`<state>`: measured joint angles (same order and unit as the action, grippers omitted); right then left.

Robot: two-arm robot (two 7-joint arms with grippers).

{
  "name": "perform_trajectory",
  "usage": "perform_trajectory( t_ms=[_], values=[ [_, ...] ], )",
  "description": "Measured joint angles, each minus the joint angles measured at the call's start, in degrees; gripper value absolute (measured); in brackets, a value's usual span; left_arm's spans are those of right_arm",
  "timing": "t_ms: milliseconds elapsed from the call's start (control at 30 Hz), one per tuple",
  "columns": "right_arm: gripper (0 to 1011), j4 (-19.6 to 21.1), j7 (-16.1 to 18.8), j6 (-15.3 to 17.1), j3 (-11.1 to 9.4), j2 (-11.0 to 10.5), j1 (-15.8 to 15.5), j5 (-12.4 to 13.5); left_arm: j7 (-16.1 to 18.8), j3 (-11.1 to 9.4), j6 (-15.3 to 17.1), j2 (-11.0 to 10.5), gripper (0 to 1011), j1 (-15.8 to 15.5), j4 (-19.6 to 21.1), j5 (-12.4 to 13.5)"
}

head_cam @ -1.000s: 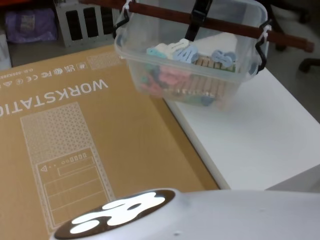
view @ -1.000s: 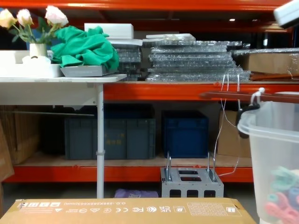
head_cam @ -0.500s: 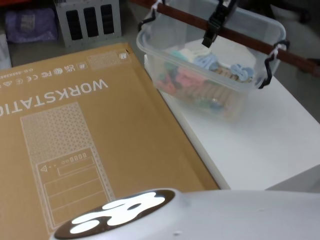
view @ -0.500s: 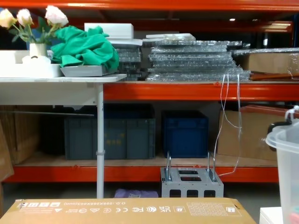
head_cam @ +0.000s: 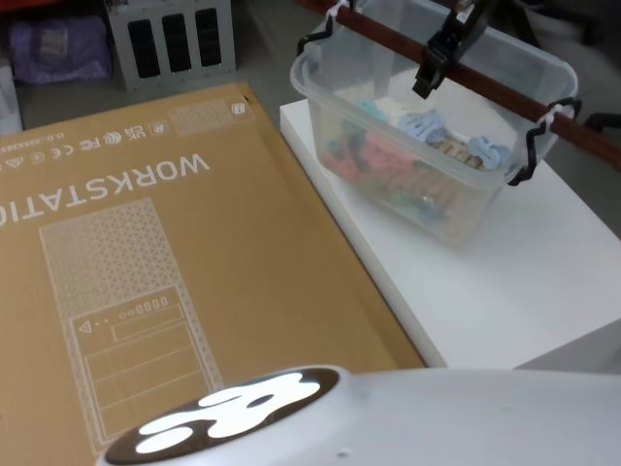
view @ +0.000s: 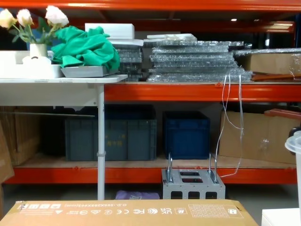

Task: Use one hand to grasp the basket and place it at the designated location.

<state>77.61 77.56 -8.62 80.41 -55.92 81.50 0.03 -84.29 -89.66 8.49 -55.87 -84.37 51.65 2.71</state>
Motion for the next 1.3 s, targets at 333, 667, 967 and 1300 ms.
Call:
perform_trajectory(
  t_ms=[333,667,967,1300],
  values=[
    [227,2.40,-1.29,5.91,-1.04,-2.69,-1.37,-1.66,0.00,0.00,0.00,0.00,0,0.00,0.00,0.00],
    [226,6.99,-3.93,14.67,-1.92,-6.54,-3.56,-3.35,0.00,0.00,0.00,0.00,0,0.00,-0.01,0.00],
    [226,9.84,-5.60,20.82,-2.47,-7.47,-5.71,-4.32,0.00,0.00,0.00,0.00,0,0.00,0.00,0.00],
    [226,11.66,-7.35,25.26,-3.30,-7.82,-7.98,-5.12,0.00,0.00,0.00,0.00,0,0.00,0.00,0.00]
  ],
)
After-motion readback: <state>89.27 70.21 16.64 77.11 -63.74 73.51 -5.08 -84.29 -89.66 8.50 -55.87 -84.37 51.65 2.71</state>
